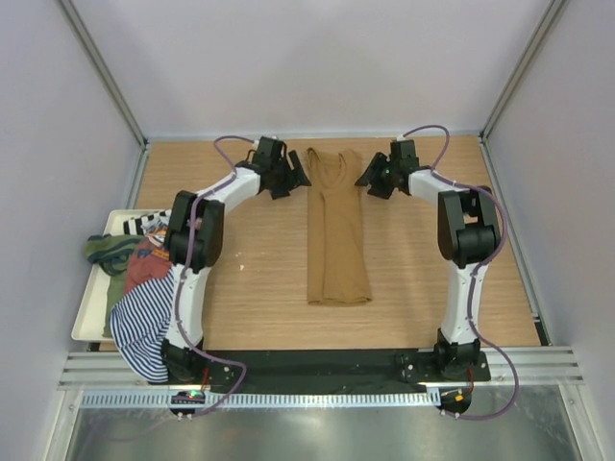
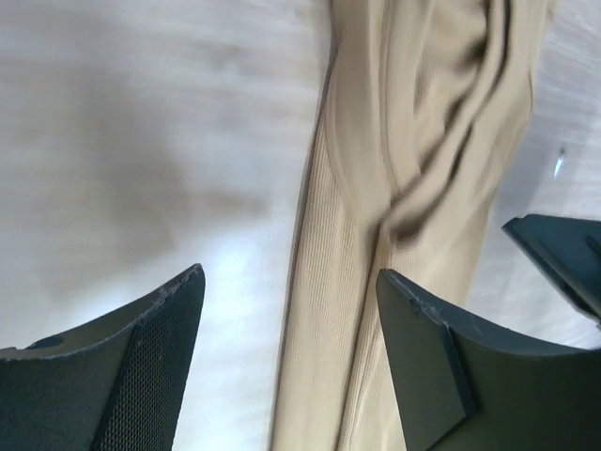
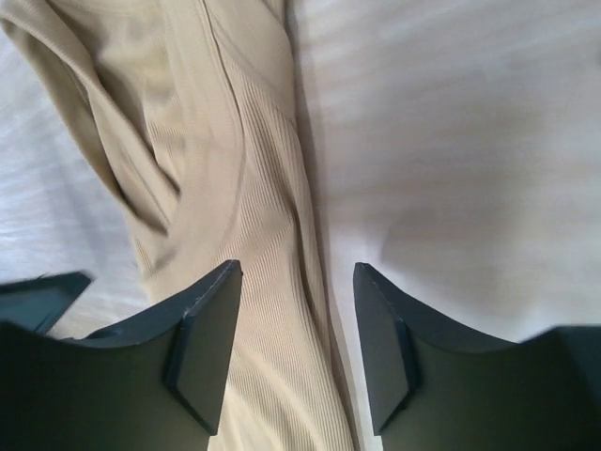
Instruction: Fold and stack the tank tops
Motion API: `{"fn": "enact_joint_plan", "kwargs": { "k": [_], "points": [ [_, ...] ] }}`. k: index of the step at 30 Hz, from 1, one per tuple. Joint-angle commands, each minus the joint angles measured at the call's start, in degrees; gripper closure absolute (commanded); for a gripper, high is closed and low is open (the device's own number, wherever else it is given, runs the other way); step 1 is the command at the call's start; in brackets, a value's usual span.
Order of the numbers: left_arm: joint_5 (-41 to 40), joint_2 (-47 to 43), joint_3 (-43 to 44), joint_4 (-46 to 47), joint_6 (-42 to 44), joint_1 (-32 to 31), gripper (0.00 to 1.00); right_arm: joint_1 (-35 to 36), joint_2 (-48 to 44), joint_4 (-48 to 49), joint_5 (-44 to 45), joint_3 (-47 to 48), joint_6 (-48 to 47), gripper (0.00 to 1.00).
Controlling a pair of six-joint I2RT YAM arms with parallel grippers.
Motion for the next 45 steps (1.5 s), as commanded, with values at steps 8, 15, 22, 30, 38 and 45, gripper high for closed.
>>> {"fn": "enact_joint_plan", "kwargs": {
  "k": [8, 15, 22, 30, 38, 45],
  "points": [
    [-10.66, -34.94, -32.59, -1.17, 1.89, -10.86, 0.25, 4.27, -29.52, -16.77, 8.89, -22.31, -7.15, 0.37],
    [-13.4, -45.15, -48.14, -2.4, -3.38, -18.95, 0.27, 12.27, -49.31, -21.34, 12.24, -40.08, -6.19, 0.43],
    [-16.22, -47.79, -57.56, 1.72, -8.73, -26.85, 0.3, 17.2, -58.28, -19.68, 9.35, -52.46, -3.11, 0.43],
    [-15.52, -48.23, -62.14, 9.2, -10.25, -29.77, 0.3, 17.99, -59.78, -14.22, 3.72, -57.5, -3.55, 0.41],
    [-11.74, -43.75, -62.4, 14.11, -12.26, -29.77, 0.44, 17.9, -56.97, -12.11, 1.87, -57.58, -3.72, 0.47],
    [-11.04, -44.89, -65.83, 17.01, -15.34, -29.94, 0.55, 18.08, -58.02, -12.29, 1.08, -58.11, -3.11, 0.63]
  ]
}}
